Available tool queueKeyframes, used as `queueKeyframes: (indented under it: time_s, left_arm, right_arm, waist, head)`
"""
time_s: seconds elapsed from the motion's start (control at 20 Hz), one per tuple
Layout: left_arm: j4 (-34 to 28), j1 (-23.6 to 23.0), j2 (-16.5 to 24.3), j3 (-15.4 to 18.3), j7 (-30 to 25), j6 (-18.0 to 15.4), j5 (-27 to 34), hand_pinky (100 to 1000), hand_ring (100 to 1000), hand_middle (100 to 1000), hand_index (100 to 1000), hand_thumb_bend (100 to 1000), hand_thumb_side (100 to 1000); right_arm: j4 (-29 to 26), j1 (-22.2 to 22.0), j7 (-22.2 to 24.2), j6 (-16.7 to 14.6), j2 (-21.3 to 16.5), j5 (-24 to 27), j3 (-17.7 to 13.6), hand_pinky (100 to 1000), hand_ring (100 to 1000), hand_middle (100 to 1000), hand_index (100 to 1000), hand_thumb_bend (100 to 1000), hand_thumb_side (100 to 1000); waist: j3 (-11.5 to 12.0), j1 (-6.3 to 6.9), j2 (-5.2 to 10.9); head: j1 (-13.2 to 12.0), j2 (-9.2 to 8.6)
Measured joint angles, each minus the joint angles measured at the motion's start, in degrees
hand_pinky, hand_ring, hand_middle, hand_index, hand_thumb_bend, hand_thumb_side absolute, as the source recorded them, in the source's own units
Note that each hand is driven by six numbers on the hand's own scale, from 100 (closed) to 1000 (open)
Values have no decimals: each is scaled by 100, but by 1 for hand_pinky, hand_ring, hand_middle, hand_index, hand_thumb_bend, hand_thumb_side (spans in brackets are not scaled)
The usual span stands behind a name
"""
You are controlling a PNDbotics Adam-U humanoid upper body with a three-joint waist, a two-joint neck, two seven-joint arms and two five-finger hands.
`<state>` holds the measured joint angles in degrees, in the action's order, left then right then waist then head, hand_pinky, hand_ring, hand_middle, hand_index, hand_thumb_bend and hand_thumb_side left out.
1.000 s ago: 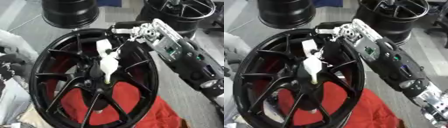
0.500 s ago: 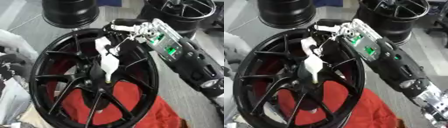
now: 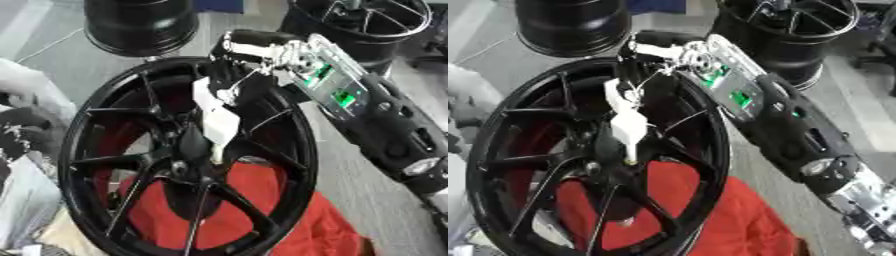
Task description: Pull the pin out of the wheel hub.
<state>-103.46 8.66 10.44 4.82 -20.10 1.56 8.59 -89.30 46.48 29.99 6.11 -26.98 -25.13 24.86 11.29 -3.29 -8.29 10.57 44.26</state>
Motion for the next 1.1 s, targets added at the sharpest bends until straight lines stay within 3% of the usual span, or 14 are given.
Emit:
queueKeyframes:
  time_s: [0.15,0.4,0.55,0.7,1.1]
  left_arm:
    - [0,-1,0,0,-1,0,0,580,604,670,786,100,879]
    - [0,-1,0,0,-4,0,0,580,604,669,786,100,878]
    - [0,-1,0,0,-4,0,0,580,604,669,786,100,879]
    - [0,-1,0,0,-4,0,0,580,604,669,786,100,879]
    - [0,-5,0,0,-5,-1,0,579,604,669,786,100,876]
  right_arm:
    - [-121,41,-53,37,-61,136,-66,290,392,397,545,100,199]
    - [-187,41,-21,95,-104,212,-88,360,433,641,789,100,209]
    - [-185,39,153,126,-105,208,-85,399,453,711,876,100,424]
    - [-201,36,447,151,-129,123,-66,428,465,756,916,100,534]
    - [-460,-19,1079,195,-218,-254,-39,470,481,809,951,100,617]
  waist:
    - [-8,-1,17]
    - [-16,-1,18]
    - [-18,-1,18]
    - [-29,-1,18]
    - [-68,7,18]
  head:
    - [-2,0]
    - [-2,0]
    - [-2,0]
    - [-8,0]
    - [-30,0]
